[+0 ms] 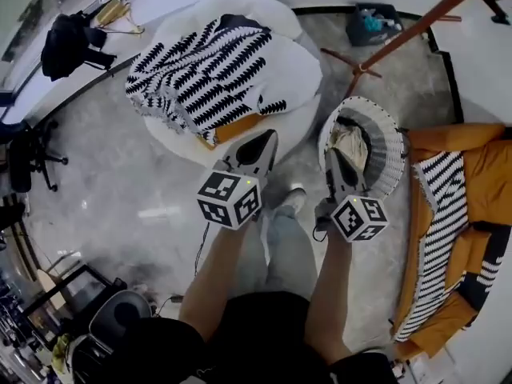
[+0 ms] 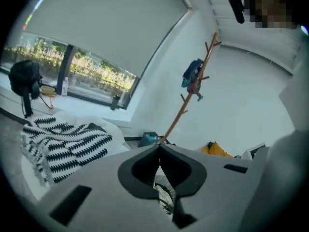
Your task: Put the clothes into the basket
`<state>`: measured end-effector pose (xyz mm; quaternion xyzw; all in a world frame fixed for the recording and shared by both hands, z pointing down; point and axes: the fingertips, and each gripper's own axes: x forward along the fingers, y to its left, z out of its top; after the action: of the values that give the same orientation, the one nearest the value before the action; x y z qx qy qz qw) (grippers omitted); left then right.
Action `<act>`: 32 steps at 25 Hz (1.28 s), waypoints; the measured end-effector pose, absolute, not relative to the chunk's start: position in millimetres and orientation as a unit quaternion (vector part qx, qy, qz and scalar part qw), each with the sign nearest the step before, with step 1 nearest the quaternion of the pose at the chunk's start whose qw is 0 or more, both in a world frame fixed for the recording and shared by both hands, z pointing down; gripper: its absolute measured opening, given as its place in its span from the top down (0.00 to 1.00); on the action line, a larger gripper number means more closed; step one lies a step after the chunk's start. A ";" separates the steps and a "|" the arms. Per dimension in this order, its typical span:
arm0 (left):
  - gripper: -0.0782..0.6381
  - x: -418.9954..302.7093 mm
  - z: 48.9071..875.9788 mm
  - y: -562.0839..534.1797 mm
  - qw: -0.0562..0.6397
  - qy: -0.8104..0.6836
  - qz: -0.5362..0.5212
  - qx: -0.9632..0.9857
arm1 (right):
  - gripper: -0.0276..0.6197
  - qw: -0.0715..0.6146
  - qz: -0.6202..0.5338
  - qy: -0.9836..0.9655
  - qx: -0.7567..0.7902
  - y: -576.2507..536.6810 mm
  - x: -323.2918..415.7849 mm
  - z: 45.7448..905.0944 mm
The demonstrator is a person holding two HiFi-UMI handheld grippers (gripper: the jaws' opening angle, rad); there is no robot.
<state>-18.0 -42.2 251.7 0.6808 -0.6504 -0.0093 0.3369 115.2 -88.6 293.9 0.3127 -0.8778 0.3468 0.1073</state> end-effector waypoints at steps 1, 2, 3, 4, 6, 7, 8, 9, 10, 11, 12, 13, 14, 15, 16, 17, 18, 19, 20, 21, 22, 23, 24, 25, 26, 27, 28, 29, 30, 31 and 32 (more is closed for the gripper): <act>0.88 -33.4 235.9 -35.7 0.327 -0.664 -0.015 0.673 | 0.93 0.102 0.343 -0.883 0.303 -88.2 100.1 280.1; 0.88 -49.3 220.6 -30.1 0.318 -0.677 -0.024 0.663 | 0.93 0.095 0.338 -0.890 0.291 -88.5 83.9 266.5; 0.88 -65.9 205.6 -24.7 0.308 -0.692 -0.035 0.652 | 0.94 0.086 0.333 -0.898 0.275 -89.0 66.7 252.1; 0.88 -82.6 190.5 -19.0 0.299 -0.706 -0.048 0.640 | 0.94 0.076 0.327 -0.906 0.258 -88.9 49.3 236.4; 0.88 -113.9 160.7 -4.9 0.282 -0.730 -0.070 0.618 | 0.94 0.057 0.314 -0.919 0.230 -85.5 16.9 202.5; 0.88 -127.5 146.6 3.1 0.273 -0.740 -0.078 0.610 | 0.94 0.048 0.307 -0.925 0.219 -82.3 2.6 185.2; 0.88 -139.7 133.4 11.3 0.265 -0.748 -0.083 0.603 | 0.94 0.040 0.299 -0.930 0.209 -78.1 -10.2 168.2; 0.88 -151.6 120.9 19.2 0.256 -0.755 -0.087 0.597 | 0.94 0.032 0.292 -0.935 0.200 -73.7 -22.3 151.7; 0.88 -163.9 108.5 25.6 0.245 -0.762 -0.089 0.593 | 0.94 0.025 0.285 -0.939 0.192 -70.2 -34.3 135.5; 0.88 -176.9 95.4 30.5 0.232 -0.769 -0.090 0.589 | 0.94 0.020 0.276 -0.943 0.185 -67.9 -46.2 119.8; 0.88 -189.8 81.4 34.7 0.218 -0.775 -0.090 0.586 | 0.94 0.016 0.266 -0.947 0.179 -66.3 -57.9 104.5; 0.88 -202.1 66.8 38.8 0.204 -0.781 -0.091 0.583 | 0.94 0.014 0.256 -0.951 0.172 -64.9 -69.0 89.4; 0.88 -213.4 51.8 43.3 0.189 -0.788 -0.093 0.578 | 0.94 0.013 0.243 -0.956 0.165 -63.5 -79.7 74.3; 0.88 -223.4 37.0 48.2 0.175 -0.795 -0.095 0.573 | 0.94 0.011 0.229 -0.961 0.157 -62.1 -90.2 59.2; 0.88 -231.8 23.2 53.5 0.161 -0.802 -0.097 0.567 | 0.94 0.010 0.214 -0.965 0.150 -60.4 -100.0 44.7; 0.88 -238.3 11.2 59.2 0.149 -0.808 -0.098 0.561 | 0.94 0.009 0.200 -0.969 0.143 -58.2 -108.9 31.5; 0.88 -243.7 0.7 64.4 0.138 -0.815 -0.098 0.555 | 0.94 0.007 0.185 -0.973 0.136 -55.8 -117.5 19.2; 0.88 -249.2 -9.8 67.1 0.124 -0.819 -0.096 0.551 | 0.94 0.004 0.168 -0.978 0.127 -54.6 -126.6 6.1; 0.88 -255.4 -22.0 66.0 0.108 -0.822 -0.092 0.551 | 0.94 -0.001 0.148 -0.982 0.117 -55.5 -136.8 -9.2; 0.88 -261.9 -36.5 62.2 0.091 -0.824 -0.087 0.553 | 0.94 -0.007 0.124 -0.986 0.109 -57.9 -147.0 -26.2; 0.88 -267.2 -51.2 59.7 0.076 -0.825 -0.081 0.554 | 0.94 -0.010 0.102 -0.989 0.103 -59.0 -155.3 -41.8; 0.88 -270.7 -62.5 62.4 0.065 -0.828 -0.073 0.552 | 0.94 -0.011 0.086 -0.991 0.099 -56.4 -161.1 -53.0; 0.88 -274.3 -69.3 69.8 0.058 -0.834 -0.066 0.544 | 0.94 -0.012 0.077 -0.993 0.093 -50.7 -166.1 -59.6; 0.88 -279.7 -73.9 78.4 0.052 -0.843 -0.058 0.533 | 0.94 -0.013 0.073 -0.993 0.087 -44.7 -172.1 -64.1; 0.88 -286.4 -78.1 85.0 0.046 -0.851 -0.051 0.521 | 0.94 -0.015 0.069 -0.994 0.082 -40.3 -179.0 -68.1; 0.88 -292.6 -82.1 88.6 0.043 -0.857 -0.046 0.511 | 0.94 -0.017 0.065 -0.995 0.079 -38.0 -185.2 -71.9; 0.88 -297.0 -85.3 90.1 0.040 -0.862 -0.041 0.504 | 0.94 -0.018 0.061 -0.995 0.078 -37.2 -189.7 -74.8; 0.88 -299.6 -87.5 90.7 0.039 -0.865 -0.037 0.498 | 0.94 -0.018 0.057 -0.995 0.078 -36.9 -192.9 -76.9; 0.88 -301.4 -89.0 91.1 0.038 -0.868 -0.034 0.494 | 0.94 -0.018 0.054 -0.995 0.078 -36.7 -195.6 -78.3; 0.88 -302.9 -90.1 91.3 0.036 -0.870 -0.032 0.491 | 0.94 -0.018 0.051 -0.995 0.078 -36.4 -198.5 -79.1; 0.88 -304.5 -91.1 90.7 0.035 -0.870 -0.031 0.490 | 0.94 -0.017 0.049 -0.996 0.078 -36.4 -201.5 -79.6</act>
<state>-304.5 90.7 -91.1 0.4901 -0.8704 -0.0309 0.0348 -201.5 -36.4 -79.6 0.0779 -0.9956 0.0490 -0.0174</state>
